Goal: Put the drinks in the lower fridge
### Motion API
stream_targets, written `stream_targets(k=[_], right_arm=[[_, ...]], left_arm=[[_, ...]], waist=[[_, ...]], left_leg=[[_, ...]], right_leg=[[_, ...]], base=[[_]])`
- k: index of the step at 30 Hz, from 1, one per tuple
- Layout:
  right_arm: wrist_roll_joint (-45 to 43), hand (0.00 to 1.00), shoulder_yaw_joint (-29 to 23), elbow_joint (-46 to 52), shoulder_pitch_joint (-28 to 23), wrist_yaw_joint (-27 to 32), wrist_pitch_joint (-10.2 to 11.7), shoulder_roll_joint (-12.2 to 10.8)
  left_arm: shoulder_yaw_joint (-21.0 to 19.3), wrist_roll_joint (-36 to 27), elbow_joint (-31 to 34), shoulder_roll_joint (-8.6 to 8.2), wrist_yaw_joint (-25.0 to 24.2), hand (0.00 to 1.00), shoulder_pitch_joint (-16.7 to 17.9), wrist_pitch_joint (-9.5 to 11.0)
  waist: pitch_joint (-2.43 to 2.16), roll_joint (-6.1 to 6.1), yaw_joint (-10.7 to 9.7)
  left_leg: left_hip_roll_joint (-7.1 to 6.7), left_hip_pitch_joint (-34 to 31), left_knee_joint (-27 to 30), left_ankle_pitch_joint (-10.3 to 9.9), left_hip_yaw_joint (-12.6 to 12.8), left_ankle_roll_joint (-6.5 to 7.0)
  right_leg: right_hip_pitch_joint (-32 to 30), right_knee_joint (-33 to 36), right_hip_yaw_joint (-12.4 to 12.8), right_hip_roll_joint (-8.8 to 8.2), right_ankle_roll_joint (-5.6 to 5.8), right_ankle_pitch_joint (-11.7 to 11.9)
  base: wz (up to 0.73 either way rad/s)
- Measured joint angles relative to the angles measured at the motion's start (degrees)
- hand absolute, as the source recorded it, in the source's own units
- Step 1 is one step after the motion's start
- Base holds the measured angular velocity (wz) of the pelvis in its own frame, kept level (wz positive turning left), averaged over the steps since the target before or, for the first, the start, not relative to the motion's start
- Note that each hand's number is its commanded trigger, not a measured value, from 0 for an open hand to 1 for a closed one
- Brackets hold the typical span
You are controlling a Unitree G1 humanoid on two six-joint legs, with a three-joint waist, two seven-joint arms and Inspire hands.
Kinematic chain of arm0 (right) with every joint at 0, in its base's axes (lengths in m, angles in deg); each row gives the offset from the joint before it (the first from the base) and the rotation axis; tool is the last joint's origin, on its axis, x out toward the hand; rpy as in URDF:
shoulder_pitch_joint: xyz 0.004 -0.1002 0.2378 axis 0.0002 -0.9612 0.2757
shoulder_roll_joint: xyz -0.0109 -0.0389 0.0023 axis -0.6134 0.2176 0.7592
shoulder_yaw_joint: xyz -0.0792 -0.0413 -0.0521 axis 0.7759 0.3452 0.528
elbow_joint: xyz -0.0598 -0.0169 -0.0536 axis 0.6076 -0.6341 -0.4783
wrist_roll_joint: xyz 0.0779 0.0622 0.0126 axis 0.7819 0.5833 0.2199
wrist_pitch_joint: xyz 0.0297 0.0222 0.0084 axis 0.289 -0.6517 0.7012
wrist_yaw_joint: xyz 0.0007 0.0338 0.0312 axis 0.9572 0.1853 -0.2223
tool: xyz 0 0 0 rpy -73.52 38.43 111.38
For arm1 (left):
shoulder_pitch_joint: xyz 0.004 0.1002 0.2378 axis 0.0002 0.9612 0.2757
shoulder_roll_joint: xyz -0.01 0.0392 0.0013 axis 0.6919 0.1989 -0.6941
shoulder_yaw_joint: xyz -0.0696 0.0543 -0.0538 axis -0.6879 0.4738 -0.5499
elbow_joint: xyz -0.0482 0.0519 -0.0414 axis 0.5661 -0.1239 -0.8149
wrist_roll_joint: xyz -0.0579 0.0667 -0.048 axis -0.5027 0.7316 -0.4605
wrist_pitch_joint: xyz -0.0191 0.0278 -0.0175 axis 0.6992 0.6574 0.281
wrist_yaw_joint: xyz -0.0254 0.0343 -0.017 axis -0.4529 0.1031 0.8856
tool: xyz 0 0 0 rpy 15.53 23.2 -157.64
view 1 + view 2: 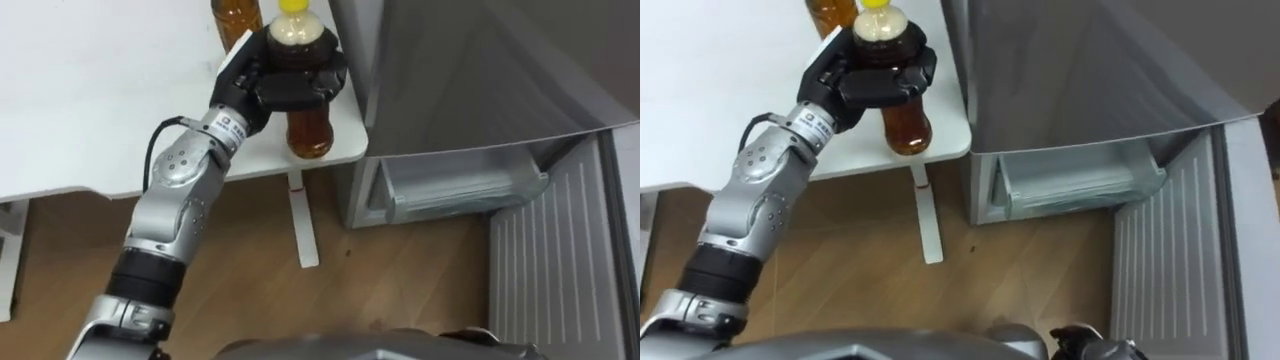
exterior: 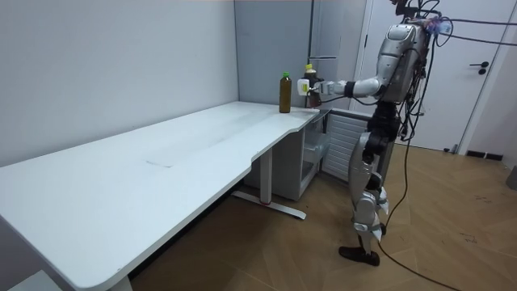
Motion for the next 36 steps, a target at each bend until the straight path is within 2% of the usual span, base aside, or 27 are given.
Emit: stream_targets(k=[2,5,7,11,13,16,18,20,22,23,25,29,31,34,36], right_arm=[[-2.7,0.0,0.6,1.2,0.0,-1.1,0.0,0.1],[-6.0,0.0,2.0,5.2,0.0,-3.6,-0.1,1.3],[-7.8,0.0,2.8,9.8,0.0,-4.8,-0.1,2.2],[-8.4,0.0,3.6,17.6,1.0,-5.7,-0.1,3.7],[-8.5,0.0,3.3,20.2,1.0,-7.9,-0.2,4.4],[-7.8,0.0,3.2,25.1,1.0,-10.0,-0.2,4.5],[-1.0,0.0,1.5,28.2,1.0,-11.8,0.1,2.8],[4.6,0.0,1.7,29.9,1.3,-12.6,1.5,0.8],[10.5,0.0,2.3,30.4,1.3,-14.7,3.0,-3.1],[11.6,0.0,2.5,30.4,1.3,-15.3,3.1,-3.7],[14.0,0.0,3.5,31.6,1.3,-17.7,3.1,-3.8],[16.1,0.0,3.4,33.6,1.3,-19.7,3.1,-3.6],[17.1,0.0,3.4,34.9,1.3,-20.6,3.1,-3.6],[18.2,0.0,3.4,36.3,1.3,-21.1,3.1,-3.6],[19.0,0.0,3.5,36.5,1.4,-21.4,3.1,-3.7]], left_arm=[[0.5,-0.4,1.1,-0.75,-0.2,1.0,1.0,0.0],[0.7,-1.4,1.2,-0.87,-0.2,1.0,2.1,0.1],[2.0,-2.0,1.3,-1.23,-0.2,1.0,2.9,0.1],[2.2,-4.4,1.9,-1.41,-0.7,1.0,5.1,0.1],[2.1,-4.4,1.9,-0.78,-1.5,1.0,6.0,0.1],[2.1,-4.5,1.9,0.99,-1.6,1.0,7.4,0.1],[2.2,-4.5,1.9,1.45,-1.9,1.0,8.0,0.1],[2.2,-5.0,1.9,1.52,-3.4,1.0,8.6,0.1],[2.1,-6.3,1.9,1.79,-6.2,1.0,9.1,0.1],[2.1,-6.3,1.9,1.86,-6.8,1.0,9.2,0.1],[1.9,-6.6,1.9,1.88,-8.6,1.0,10.7,0.1],[2.0,-6.6,1.5,1.97,-9.6,1.0,13.1,-0.1],[2.2,-6.6,1.5,1.96,-9.9,1.0,14.0,-0.2],[2.6,-6.6,1.5,1.93,-10.0,1.0,14.2,-0.2],[2.9,-6.6,1.4,1.95,-10.2,1.0,14.2,-0.2]], waist=[[0.13,-0.21,1.1],[0.26,-0.35,1.8],[0.39,-0.64,3.5],[0.53,-1.21,5.5],[0.62,-1.69,7.4],[0.57,-2.26,7.3],[0.48,-2.38,7.1],[0.46,-2.4,7.1],[0.37,-2.33,6.9],[0.33,-2.28,7.0],[0.04,-1.74,7.1],[0.03,-1.59,6.7],[0.13,-1.37,6.4],[0.51,-0.86,6.1],[0.52,-0.83,5.7]], left_leg=[[-0.04,-0.8,0.4,0.0,-0.8,0.01],[-0.09,-1.0,0.5,0.0,-0.8,0.04],[-0.09,-1.8,1.2,0.0,-0.9,0.04],[-0.09,-2.5,1.4,0.1,-1.7,0.14],[-0.1,-3.2,1.7,0.1,-1.9,0.14],[-0.16,-4.5,2.5,0.1,-2.9,0.14],[-0.15,-4.9,2.5,0.1,-3.8,0.14],[-0.15,-4.7,2.7,0.1,-4.4,0.13],[-0.26,-4.6,3.0,0.1,-5.7,0.11],[-0.33,-4.7,3.0,0.1,-6.0,0.11],[-0.64,-4.7,3.0,0.1,-6.5,0.12],[-0.72,-5.2,3.2,0.1,-7.0,0.13],[-0.72,-5.9,3.8,0.1,-7.2,0.13],[-0.73,-6.1,4.4,0.0,-7.4,0.15],[-0.8,-6.3,4.5,0.0,-7.7,0.15]], right_leg=[[-0.4,0.6,-2.4,-0.39,0.0,0.0],[-0.7,0.8,-3.1,-0.53,0.01,0.0],[-1.0,0.7,-4.0,-0.74,0.01,0.0],[-1.6,1.2,-5.1,-0.92,-0.12,-0.1],[-2.4,1.2,-5.3,-0.97,-0.15,-0.2],[-2.4,1.0,-6.1,-0.98,-0.16,-0.2],[-2.2,0.4,-6.8,-0.89,-0.25,-0.1],[-1.4,0.2,-7.4,-0.81,-0.27,-0.1],[-0.4,-0.2,-8.2,-0.73,-0.27,-0.1],[-0.2,-0.5,-8.6,-0.74,-0.27,-0.1],[-0.2,-0.6,-8.6,-0.93,-0.26,-0.1],[-0.3,-0.5,-8.5,-0.99,-0.23,0.0],[-0.6,-0.1,-8.5,-0.98,-0.23,0.0],[-0.6,0.4,-8.5,-1.01,-0.18,-0.1],[-0.6,0.4,-8.6,-0.97,-0.18,-0.1]], base=[[0.2],[0.04],[0.0],[0.12],[0.05],[0.14],[0.18],[0.2],[0.28],[0.27],[0.12],[0.02],[0.06],[0.05],[0.06]])
